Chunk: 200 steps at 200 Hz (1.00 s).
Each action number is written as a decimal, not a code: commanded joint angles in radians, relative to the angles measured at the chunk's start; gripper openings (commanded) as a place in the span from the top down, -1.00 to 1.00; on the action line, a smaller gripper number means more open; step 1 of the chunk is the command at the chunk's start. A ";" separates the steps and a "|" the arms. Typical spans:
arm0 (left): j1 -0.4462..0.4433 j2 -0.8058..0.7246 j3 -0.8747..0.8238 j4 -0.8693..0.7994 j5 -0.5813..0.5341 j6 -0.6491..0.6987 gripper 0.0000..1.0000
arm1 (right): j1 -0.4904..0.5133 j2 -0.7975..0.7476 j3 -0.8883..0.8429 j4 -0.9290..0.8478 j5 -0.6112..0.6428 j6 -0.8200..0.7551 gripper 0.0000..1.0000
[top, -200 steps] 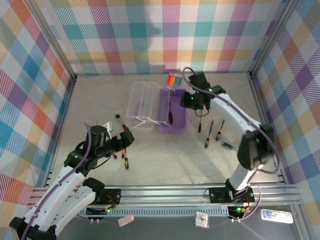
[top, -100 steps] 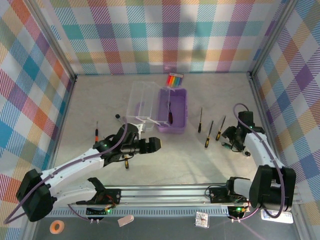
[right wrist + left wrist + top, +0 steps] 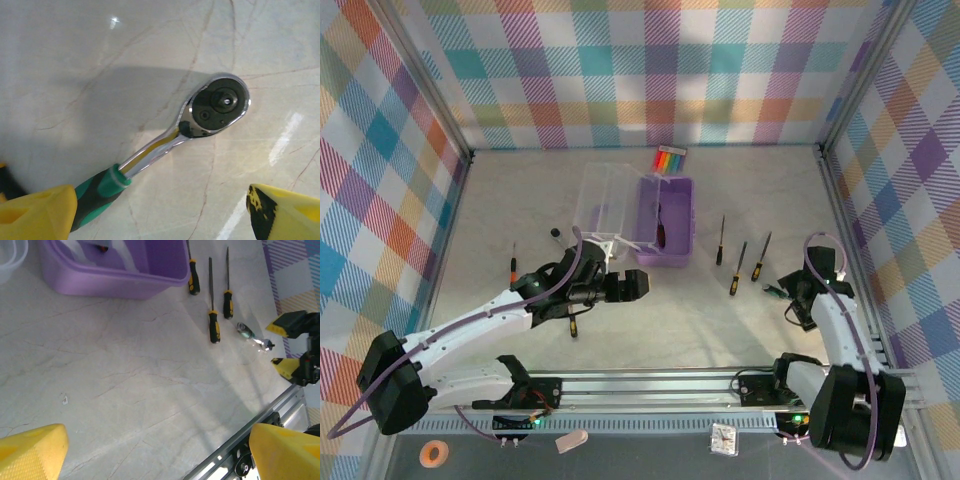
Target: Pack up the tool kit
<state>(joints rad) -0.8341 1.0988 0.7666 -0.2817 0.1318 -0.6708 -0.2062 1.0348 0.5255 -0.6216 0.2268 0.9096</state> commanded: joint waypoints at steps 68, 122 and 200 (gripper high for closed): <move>-0.010 0.033 0.093 -0.118 -0.048 0.022 -0.84 | -0.054 0.308 0.135 0.102 -0.034 -0.064 -0.48; -0.007 0.002 0.097 -0.166 -0.091 0.058 -0.84 | -0.075 0.561 0.323 0.115 -0.136 -0.208 -0.15; -0.005 -0.040 0.084 -0.176 -0.133 0.085 -0.86 | -0.073 0.533 0.340 0.062 -0.223 -0.326 -0.20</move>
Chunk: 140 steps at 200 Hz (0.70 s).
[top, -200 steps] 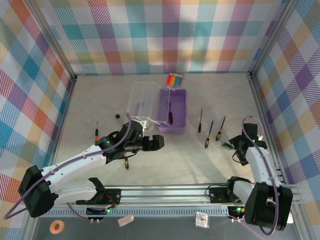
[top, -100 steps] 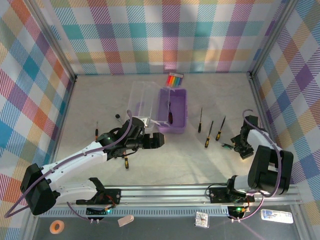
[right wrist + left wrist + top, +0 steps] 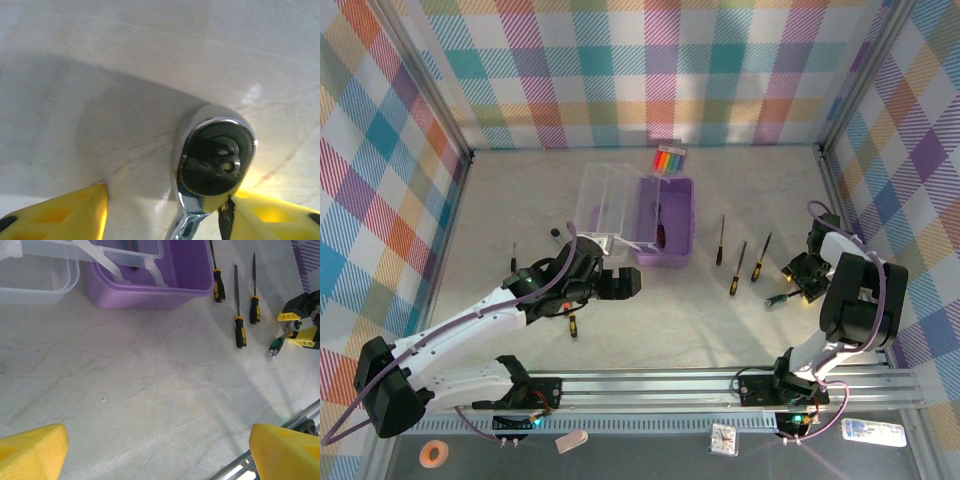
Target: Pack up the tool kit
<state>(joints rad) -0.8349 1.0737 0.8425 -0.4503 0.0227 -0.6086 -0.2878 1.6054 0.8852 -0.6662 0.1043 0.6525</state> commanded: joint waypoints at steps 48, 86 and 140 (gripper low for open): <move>-0.004 -0.043 -0.066 0.059 -0.022 0.000 -0.85 | 0.019 -0.027 -0.026 0.048 -0.065 -0.111 -0.19; -0.004 -0.069 -0.084 0.055 -0.021 0.005 -0.86 | 0.026 0.023 -0.031 0.043 -0.106 -0.117 0.23; -0.003 -0.144 -0.091 0.018 -0.066 0.043 -0.88 | 0.054 -0.007 -0.014 0.024 -0.166 -0.130 0.42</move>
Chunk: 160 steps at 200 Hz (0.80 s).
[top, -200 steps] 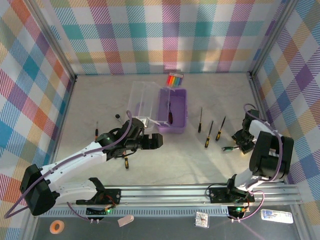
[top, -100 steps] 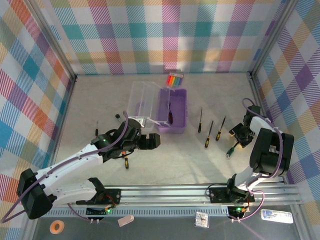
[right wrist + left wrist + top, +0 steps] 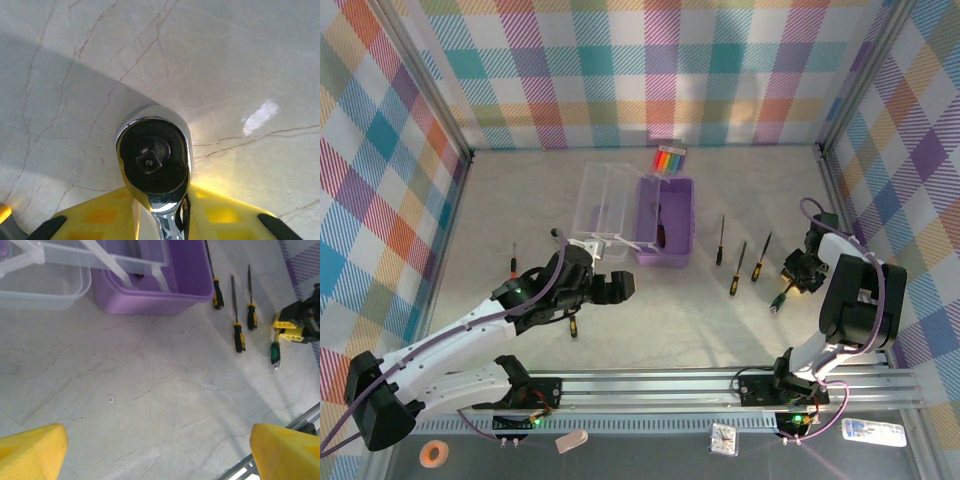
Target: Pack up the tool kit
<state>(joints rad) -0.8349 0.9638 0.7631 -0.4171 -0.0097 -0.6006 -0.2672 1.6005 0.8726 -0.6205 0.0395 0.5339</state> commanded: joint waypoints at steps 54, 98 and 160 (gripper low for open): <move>-0.003 -0.018 -0.011 -0.003 -0.020 0.025 -0.88 | 0.040 0.037 -0.022 0.004 -0.095 -0.022 0.21; -0.003 -0.024 -0.011 -0.014 -0.018 0.019 -0.87 | 0.045 0.032 -0.014 0.014 -0.086 -0.031 0.59; -0.003 -0.046 -0.016 -0.023 -0.020 0.010 -0.87 | 0.066 -0.039 -0.046 0.044 -0.093 -0.030 0.76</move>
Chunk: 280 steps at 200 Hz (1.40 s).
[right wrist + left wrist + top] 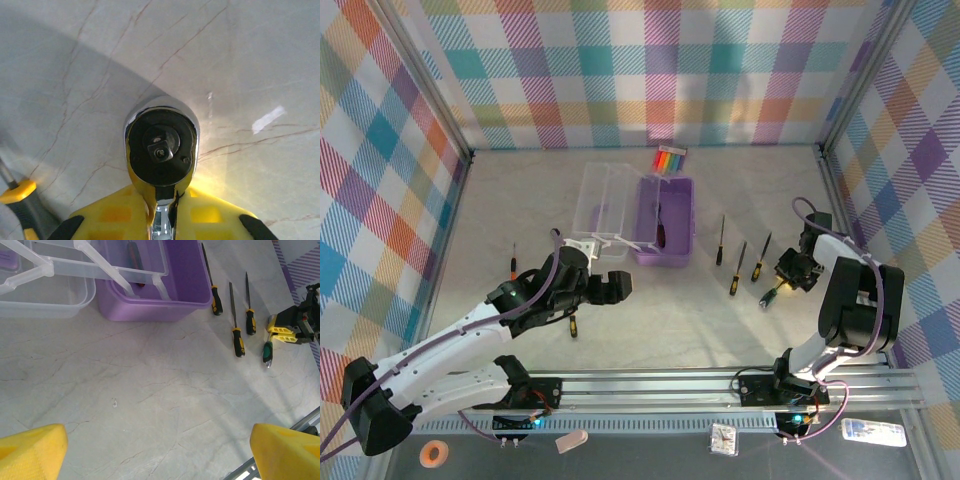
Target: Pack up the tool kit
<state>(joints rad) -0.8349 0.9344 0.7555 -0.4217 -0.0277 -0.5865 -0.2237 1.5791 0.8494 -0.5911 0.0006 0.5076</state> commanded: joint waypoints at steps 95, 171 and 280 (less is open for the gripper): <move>-0.003 -0.044 -0.004 -0.061 -0.045 -0.013 -0.87 | 0.084 -0.191 -0.020 -0.009 -0.043 -0.011 0.79; 0.005 -0.023 0.014 -0.096 -0.101 -0.044 -0.88 | 0.293 -0.248 0.158 -0.105 -0.016 -0.016 0.80; 0.076 -0.155 -0.002 -0.266 -0.177 -0.131 -0.92 | 0.655 0.305 0.794 -0.088 -0.004 -0.014 0.79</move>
<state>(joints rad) -0.7685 0.8276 0.7555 -0.6102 -0.1715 -0.6910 0.3954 1.7592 1.4929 -0.6960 0.0116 0.5076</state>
